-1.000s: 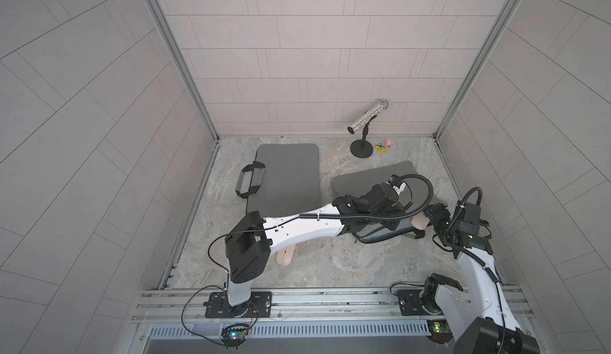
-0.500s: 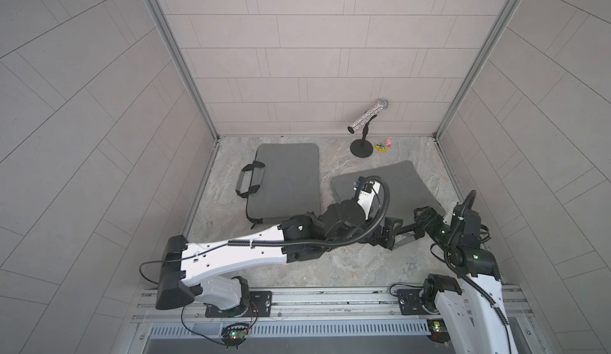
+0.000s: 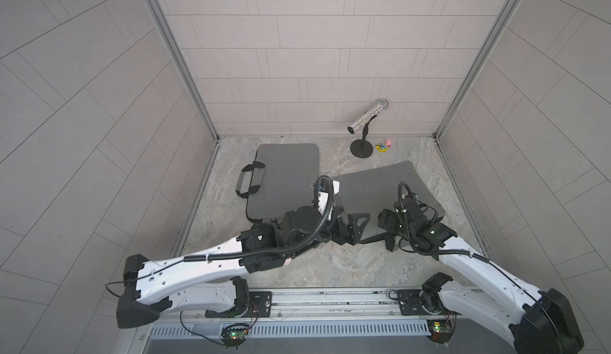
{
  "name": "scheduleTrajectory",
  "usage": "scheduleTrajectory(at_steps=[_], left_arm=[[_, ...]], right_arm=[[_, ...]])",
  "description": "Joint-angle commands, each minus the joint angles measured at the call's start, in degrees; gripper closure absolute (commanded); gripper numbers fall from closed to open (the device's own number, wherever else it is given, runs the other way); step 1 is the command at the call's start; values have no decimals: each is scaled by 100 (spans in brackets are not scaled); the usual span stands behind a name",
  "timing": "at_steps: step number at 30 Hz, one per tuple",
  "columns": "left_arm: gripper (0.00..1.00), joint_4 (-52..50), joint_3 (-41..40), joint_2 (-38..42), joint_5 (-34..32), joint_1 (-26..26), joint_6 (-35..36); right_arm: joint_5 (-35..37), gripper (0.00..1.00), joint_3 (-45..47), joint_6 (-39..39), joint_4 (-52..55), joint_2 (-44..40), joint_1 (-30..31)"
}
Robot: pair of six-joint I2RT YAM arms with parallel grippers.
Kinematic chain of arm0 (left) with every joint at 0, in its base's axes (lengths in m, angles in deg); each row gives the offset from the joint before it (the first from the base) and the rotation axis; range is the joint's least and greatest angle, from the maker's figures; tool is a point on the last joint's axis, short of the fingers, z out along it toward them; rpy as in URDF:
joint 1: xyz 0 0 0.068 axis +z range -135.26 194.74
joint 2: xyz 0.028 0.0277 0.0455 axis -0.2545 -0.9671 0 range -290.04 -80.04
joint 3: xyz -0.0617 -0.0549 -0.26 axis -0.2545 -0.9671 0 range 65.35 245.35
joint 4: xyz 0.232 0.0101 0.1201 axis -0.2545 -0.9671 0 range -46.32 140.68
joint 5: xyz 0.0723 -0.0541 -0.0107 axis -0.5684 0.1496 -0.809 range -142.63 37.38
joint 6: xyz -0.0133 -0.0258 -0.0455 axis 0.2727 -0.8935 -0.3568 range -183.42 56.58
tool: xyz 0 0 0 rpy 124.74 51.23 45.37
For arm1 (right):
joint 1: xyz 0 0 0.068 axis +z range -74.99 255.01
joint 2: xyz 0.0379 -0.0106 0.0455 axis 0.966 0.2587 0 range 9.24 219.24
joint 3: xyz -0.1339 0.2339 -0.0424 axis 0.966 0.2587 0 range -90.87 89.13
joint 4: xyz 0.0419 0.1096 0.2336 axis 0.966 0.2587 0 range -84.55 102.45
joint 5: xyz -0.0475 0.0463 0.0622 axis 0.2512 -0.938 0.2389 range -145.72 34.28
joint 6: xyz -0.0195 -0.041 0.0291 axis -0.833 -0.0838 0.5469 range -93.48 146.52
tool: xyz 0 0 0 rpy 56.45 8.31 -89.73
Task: Put the mouse into the laptop bag
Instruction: Adjust the zippered laptop bag at the center of the board.
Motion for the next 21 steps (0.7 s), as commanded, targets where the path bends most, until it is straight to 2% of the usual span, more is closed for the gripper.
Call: scheduleTrajectory(at_steps=[1,6,9,15,21], left_arm=[[0,339,-531,129,758,597,-351],[0,913,-1432,409,617,874,-308],[0,981,-1763,449,474,974,-379],[0,1110,-2151,289,186,1107,-489],[0,1411,-2322,-190,212,1199,-582]], right_arm=[[395,9,184,155,-553,110,26],[431,17,372,104,-709,408,-202],[285,24,470,52,-726,541,-553],[-307,25,581,-340,-929,813,-1753],[-920,25,386,-659,-992,1675,-2946]])
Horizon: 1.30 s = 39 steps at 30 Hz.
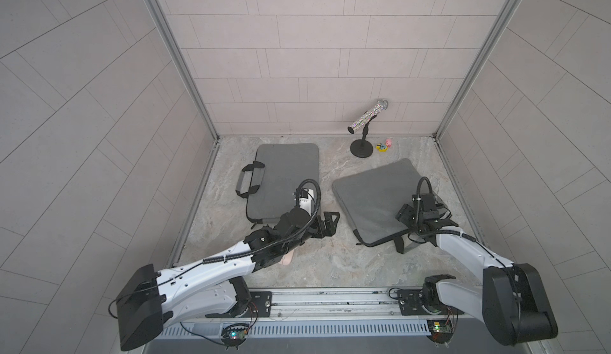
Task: Put the mouse into the laptop bag
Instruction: Adjust the zippered laptop bag at the center of the board, then zip the zipper on the zippered laptop bag.
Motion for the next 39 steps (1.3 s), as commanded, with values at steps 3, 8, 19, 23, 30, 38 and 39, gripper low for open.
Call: scheduleTrajectory(at_steps=[3,8,19,23,30,38,39], left_arm=[[0,510,-158,-416,-125,99,-97],[0,1006,-186,-904,9,127,-96],[0,1774,-446,-1265,-92,145,-170],[1,2031,-793,-1046,-397,146,-253],[6,3146,-1483,-1188,-247,151,-287],[8,2970,-1330,-1432,-58,134,-388],[8,2969,-1295,-1486,-59,127,-392]], right_arm=[[-566,23,-181,-384,424,744,-633],[-668,16,-731,-364,799,835,-588],[1015,5,-909,66,2536,-1515,1737],[1372,10,-226,577,2365,-2486,3208],[2146,15,537,1148,2219,-3385,4881],[2290,16,1087,1405,1706,-2978,5262],[2321,16,1103,1399,1672,-2927,5261]])
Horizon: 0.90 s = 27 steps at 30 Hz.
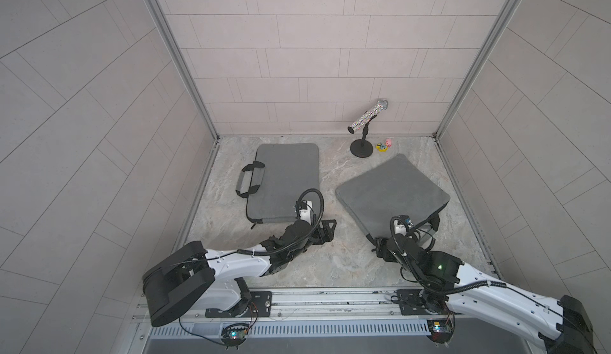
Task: Put the mouse into the laptop bag
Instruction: Zip the zipper on the zippered laptop bag.
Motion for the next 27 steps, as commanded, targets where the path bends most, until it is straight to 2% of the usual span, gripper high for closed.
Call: scheduleTrajectory(at_steps=[1,14,21,27], left_arm=[[8,133,181,-176,37,9,-24],[10,393,420,-765,206,7,-75],[12,583,441,-921,336,8,-141],[12,674,418,-996,375,11,-164]], right_arm=[[309,16,64,199,-204,143,33],[213,25,234,362,-777,742,143],[589,27,19,926,-251,510,739],[873,28,162,1546,-442,319,1505]])
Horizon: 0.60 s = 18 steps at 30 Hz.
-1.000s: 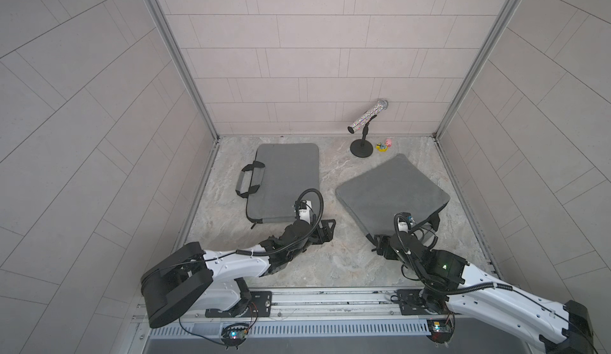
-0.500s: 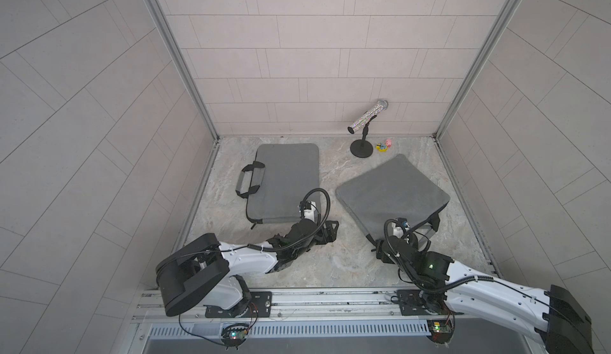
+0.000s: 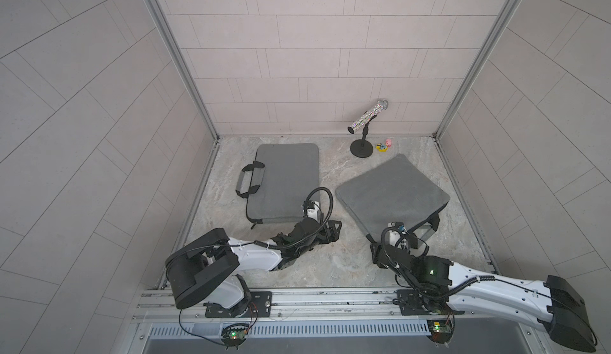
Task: Put the mouse into the laptop bag
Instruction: Zip the zipper on the zippered laptop bag.
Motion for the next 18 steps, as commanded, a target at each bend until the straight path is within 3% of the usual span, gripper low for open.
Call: scheduleTrajectory(at_steps=[1,12,18], left_arm=[[12,248,92,-52,32,7,-21],[12,242,21,91,39,4,-23],[13,151,29,197,28,9,-23]], right_arm=[[402,28,21,603,-104,77,327],[714,41,103,1024,-516,854,389],[595,42,33,1136,-446,830,422]])
